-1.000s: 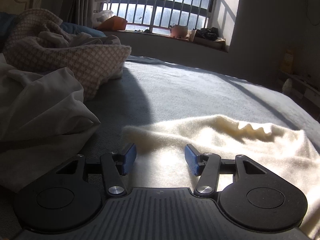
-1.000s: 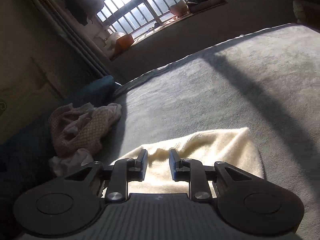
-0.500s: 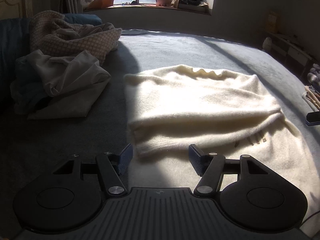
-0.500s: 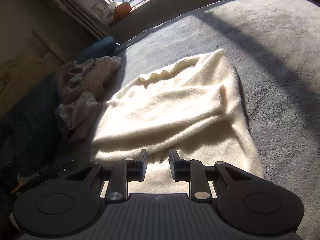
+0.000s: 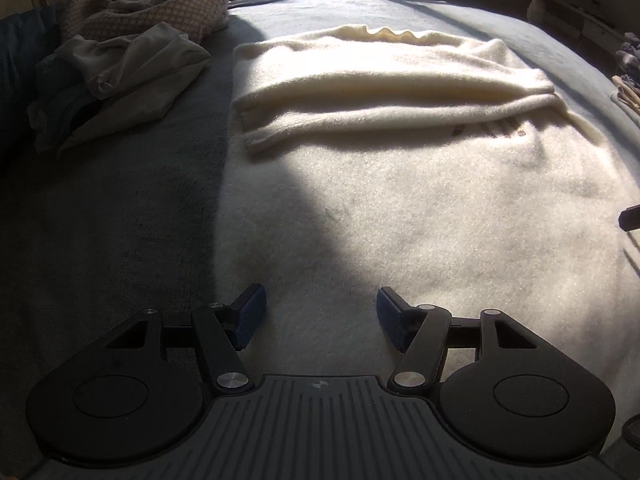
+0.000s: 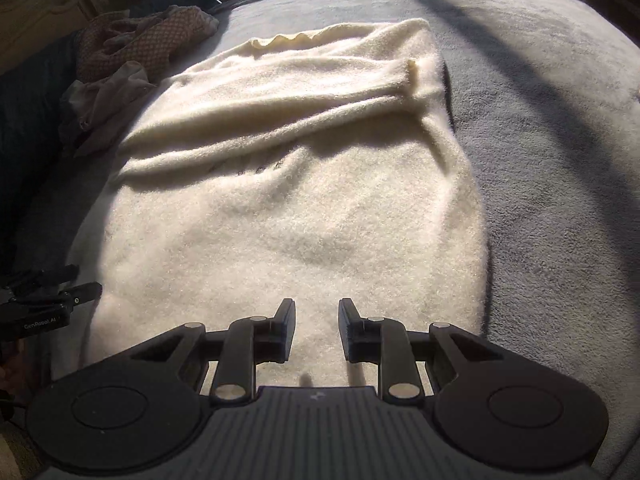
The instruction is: Fold clothes
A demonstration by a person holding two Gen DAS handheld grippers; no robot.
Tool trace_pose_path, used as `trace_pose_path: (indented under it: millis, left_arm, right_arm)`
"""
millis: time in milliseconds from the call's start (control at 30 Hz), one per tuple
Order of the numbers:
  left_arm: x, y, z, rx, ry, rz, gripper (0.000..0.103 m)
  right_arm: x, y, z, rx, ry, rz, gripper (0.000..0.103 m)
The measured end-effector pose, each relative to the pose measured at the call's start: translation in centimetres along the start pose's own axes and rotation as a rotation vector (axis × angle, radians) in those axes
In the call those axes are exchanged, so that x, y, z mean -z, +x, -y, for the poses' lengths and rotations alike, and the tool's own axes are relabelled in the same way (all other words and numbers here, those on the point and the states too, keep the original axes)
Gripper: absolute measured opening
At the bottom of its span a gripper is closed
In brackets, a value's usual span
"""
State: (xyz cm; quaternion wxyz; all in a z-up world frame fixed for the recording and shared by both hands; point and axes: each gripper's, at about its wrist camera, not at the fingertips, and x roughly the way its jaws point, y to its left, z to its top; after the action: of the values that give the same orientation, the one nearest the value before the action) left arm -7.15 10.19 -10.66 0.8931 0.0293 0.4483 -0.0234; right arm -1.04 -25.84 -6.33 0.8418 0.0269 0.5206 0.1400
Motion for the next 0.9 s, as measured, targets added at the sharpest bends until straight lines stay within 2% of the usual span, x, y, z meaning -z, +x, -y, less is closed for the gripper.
trace_pose_path:
  millis: [133, 267, 433, 600, 900]
  left_arm:
    - [0.2, -0.3, 0.1, 0.002, 0.0, 0.002, 0.062]
    - [0.4, -0.4, -0.2, 0.013, -0.014, 0.002, 0.063]
    - [0.4, -0.3, -0.3, 0.018, -0.018, 0.003, 0.063]
    - [0.4, -0.3, -0.5, 0.025, -0.031, -0.001, 0.064]
    - [0.3, -0.3, -0.5, 0.025, -0.037, -0.005, 0.064]
  right_arm:
    - [0.7, 0.5, -0.4, 0.054, -0.025, -0.005, 0.025]
    - [-0.3, -1.1, -0.4, 0.016, 0.049, 0.028, 0.025]
    - [-0.5, -0.9, -1.1, -0.021, 0.111, 0.007, 0.025]
    - [-0.1, 0.1, -2.1, -0.03, 0.101, -0.032, 0.025]
    - [-0.2, 0.1, -2.2, -0.034, 0.111, -0.033, 0.026]
